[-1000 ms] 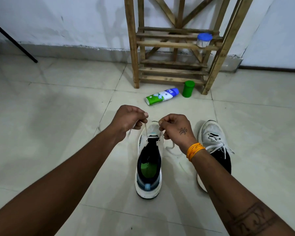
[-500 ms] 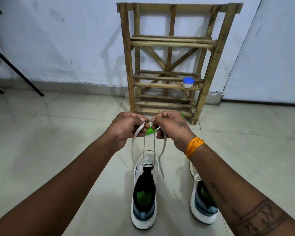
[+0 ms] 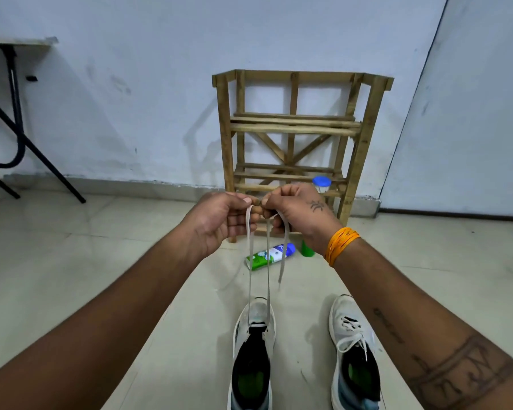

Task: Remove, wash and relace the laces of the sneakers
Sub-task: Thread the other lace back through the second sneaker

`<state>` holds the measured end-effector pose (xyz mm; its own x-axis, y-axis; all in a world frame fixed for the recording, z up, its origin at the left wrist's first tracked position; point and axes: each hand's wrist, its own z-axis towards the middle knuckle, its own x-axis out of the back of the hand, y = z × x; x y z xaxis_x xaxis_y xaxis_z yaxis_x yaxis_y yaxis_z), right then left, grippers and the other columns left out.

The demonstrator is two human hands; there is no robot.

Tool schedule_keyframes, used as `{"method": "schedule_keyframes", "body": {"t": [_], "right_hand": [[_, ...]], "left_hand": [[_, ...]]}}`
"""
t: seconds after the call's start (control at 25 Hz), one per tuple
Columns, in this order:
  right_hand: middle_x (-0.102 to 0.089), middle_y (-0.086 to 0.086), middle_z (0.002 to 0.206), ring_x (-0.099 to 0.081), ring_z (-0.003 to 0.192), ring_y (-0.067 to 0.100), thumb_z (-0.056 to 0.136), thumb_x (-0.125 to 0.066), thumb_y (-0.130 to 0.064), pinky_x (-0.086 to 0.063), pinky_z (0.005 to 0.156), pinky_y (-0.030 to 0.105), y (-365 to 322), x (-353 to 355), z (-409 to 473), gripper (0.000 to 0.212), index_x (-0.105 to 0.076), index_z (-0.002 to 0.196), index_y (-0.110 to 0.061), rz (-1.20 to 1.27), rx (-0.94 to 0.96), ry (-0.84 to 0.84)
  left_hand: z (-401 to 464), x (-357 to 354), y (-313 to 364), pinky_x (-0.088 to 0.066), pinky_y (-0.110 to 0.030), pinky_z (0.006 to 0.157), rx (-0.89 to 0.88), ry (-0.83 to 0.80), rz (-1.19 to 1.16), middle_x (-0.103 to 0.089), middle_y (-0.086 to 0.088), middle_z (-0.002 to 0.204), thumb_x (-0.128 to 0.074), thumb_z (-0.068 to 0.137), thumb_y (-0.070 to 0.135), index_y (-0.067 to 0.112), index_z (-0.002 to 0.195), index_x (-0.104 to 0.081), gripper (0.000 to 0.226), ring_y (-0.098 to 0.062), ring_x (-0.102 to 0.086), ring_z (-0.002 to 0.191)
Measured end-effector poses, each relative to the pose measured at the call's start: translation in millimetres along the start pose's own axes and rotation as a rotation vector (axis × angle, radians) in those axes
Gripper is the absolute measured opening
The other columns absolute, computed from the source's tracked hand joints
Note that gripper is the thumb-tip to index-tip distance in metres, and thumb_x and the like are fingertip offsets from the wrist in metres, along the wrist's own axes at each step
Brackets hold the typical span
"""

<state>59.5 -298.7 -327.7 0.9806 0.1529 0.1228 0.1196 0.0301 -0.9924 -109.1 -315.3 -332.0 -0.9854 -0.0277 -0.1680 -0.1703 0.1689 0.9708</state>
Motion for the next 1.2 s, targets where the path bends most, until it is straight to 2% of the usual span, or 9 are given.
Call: {"method": "schedule_keyframes", "body": {"t": [0.2,0.36,0.48,0.6,0.76,0.88,1.04,1.12,1.2], "right_hand": [[-0.069,0.014,0.07,-0.057,0.052,0.018,0.093,-0.066,-0.004,-0.056,0.052,0.029,-38,11,0,0.013,-0.07,0.095,0.009,-0.013,0.062,0.018],[-0.072,0.016,0.075,-0.061,0.054,0.017,0.093,-0.069,-0.006,-0.059,0.057,0.032,-66,21,-1,0.011,-0.072,0.096,0.005,-0.038,0.101,0.026],[-0.072,0.014,0.073,-0.061,0.053,0.017,0.094,-0.069,-0.007,-0.058,0.055,0.03,-85,26,-5,0.01,-0.073,0.092,0.001,-0.059,0.124,0.022],[-0.072,0.014,0.073,-0.06,0.054,0.018,0.093,-0.069,-0.006,-0.058,0.058,0.033,-102,32,-6,0.013,-0.072,0.097,0.005,-0.018,0.15,-0.002],[-0.071,0.012,0.075,-0.061,0.057,0.019,0.092,-0.07,-0.009,-0.06,0.064,0.035,-120,39,-10,0.012,-0.074,0.096,0.002,0.06,0.155,-0.046],[-0.072,0.015,0.08,-0.063,0.061,0.021,0.097,-0.059,-0.01,-0.061,0.067,0.037,-128,42,-13,0.019,-0.073,0.101,0.002,0.159,0.139,-0.073],[-0.074,0.02,0.089,-0.068,0.071,0.026,0.09,-0.041,0.006,-0.062,0.074,0.041,-132,50,-14,0.035,-0.071,0.109,0.005,0.255,0.126,-0.133],[-0.075,0.019,0.091,-0.069,0.073,0.024,0.092,-0.049,0.01,-0.063,0.073,0.04,-129,52,-15,0.03,-0.07,0.112,0.005,0.223,0.154,-0.158],[-0.075,0.016,0.09,-0.067,0.069,0.02,0.094,-0.065,0.001,-0.063,0.069,0.037,-126,52,-15,0.019,-0.071,0.112,0.004,0.193,0.185,-0.15]], "left_hand": [[-4,-13,39,-0.061,-0.033,0.063,-0.067,0.009,0.061,-0.076,-0.015,0.084,-0.054,0.097,-0.001,0.001,0.101,-0.072,0.018,-0.02,-0.073,0.068],[-7,-17,63,-0.063,-0.037,0.073,-0.114,-0.004,0.092,-0.077,-0.017,0.09,-0.051,0.098,0.001,-0.002,0.107,-0.071,0.022,-0.023,-0.075,0.075],[-12,-21,77,-0.063,-0.037,0.073,-0.146,-0.035,0.11,-0.077,-0.019,0.091,-0.049,0.099,-0.001,-0.002,0.108,-0.071,0.023,-0.023,-0.076,0.077],[-19,-26,92,-0.063,-0.037,0.072,-0.199,-0.049,0.112,-0.076,-0.02,0.09,-0.048,0.097,-0.007,-0.002,0.106,-0.071,0.025,-0.024,-0.076,0.078],[-26,-32,110,-0.063,-0.038,0.073,-0.24,-0.076,0.098,-0.076,-0.021,0.093,-0.046,0.09,-0.014,-0.003,0.109,-0.07,0.032,-0.026,-0.076,0.082],[-28,-33,118,-0.063,-0.037,0.075,-0.264,-0.082,0.106,-0.076,-0.02,0.097,-0.052,0.088,-0.016,-0.003,0.113,-0.07,0.033,-0.026,-0.076,0.085],[-30,-36,126,-0.064,-0.037,0.077,-0.321,-0.056,0.118,-0.077,-0.018,0.093,-0.065,0.09,-0.01,-0.001,0.11,-0.072,0.023,-0.024,-0.077,0.082],[-30,-39,127,-0.063,-0.034,0.076,-0.343,-0.049,0.129,-0.078,-0.017,0.093,-0.072,0.089,-0.003,0.0,0.11,-0.072,0.021,-0.022,-0.077,0.082],[-31,-42,126,-0.063,-0.033,0.075,-0.382,-0.03,0.168,-0.078,-0.016,0.093,-0.074,0.091,0.006,0.003,0.106,-0.072,0.016,-0.019,-0.075,0.078]]}}
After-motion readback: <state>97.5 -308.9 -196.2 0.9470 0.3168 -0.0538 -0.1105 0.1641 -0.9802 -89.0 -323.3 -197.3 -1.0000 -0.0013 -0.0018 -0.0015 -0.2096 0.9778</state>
